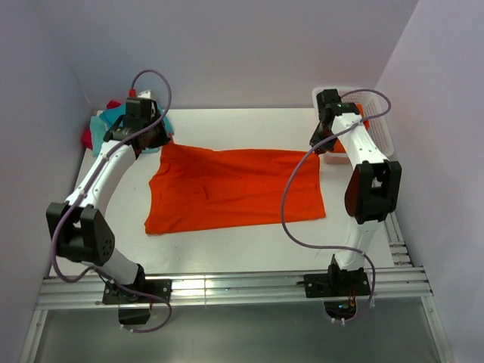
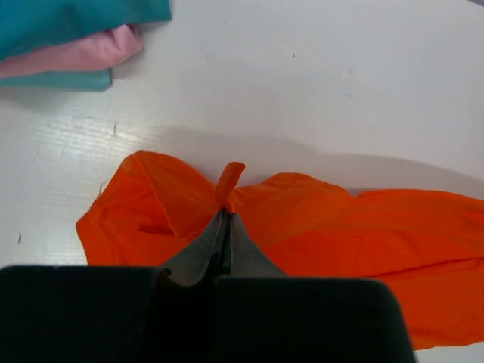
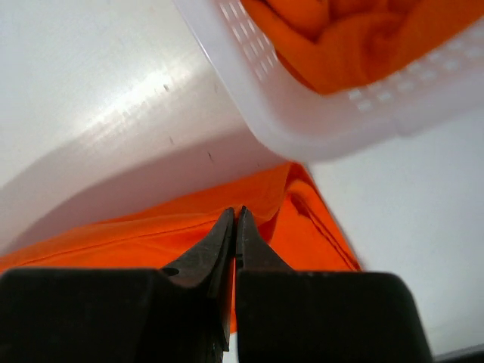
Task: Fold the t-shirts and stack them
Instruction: Fold the tshirt
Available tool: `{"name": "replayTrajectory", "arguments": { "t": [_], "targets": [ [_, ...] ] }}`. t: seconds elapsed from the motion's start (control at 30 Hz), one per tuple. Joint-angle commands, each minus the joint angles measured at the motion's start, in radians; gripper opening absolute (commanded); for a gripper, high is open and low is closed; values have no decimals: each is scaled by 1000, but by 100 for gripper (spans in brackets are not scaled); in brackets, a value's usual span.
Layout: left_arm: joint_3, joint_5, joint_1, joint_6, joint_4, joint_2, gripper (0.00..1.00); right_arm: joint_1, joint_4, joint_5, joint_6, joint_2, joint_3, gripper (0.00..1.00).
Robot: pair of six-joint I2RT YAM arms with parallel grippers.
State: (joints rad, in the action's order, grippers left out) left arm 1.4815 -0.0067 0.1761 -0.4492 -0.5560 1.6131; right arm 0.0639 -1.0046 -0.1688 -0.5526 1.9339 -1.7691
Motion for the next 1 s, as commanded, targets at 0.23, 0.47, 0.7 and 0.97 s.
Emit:
{"name": "replayTrajectory", "arguments": {
  "t": [0.23, 0.47, 0.7, 0.97],
  "targets": [
    [-372, -183, 100, -98, -33, -326, 0, 5, 124, 26, -26, -364, 520, 0],
    [-518, -320, 151, -284, -186, -398, 47, 4, 127, -14, -72, -444, 711, 100],
    [-371, -401, 151, -306, -254, -340, 90, 7, 89, -17, -67, -434, 607, 100],
    [-333, -299, 151, -321, -200, -243, 77, 25, 115, 57, -32, -369, 508, 94]
  ]
}}
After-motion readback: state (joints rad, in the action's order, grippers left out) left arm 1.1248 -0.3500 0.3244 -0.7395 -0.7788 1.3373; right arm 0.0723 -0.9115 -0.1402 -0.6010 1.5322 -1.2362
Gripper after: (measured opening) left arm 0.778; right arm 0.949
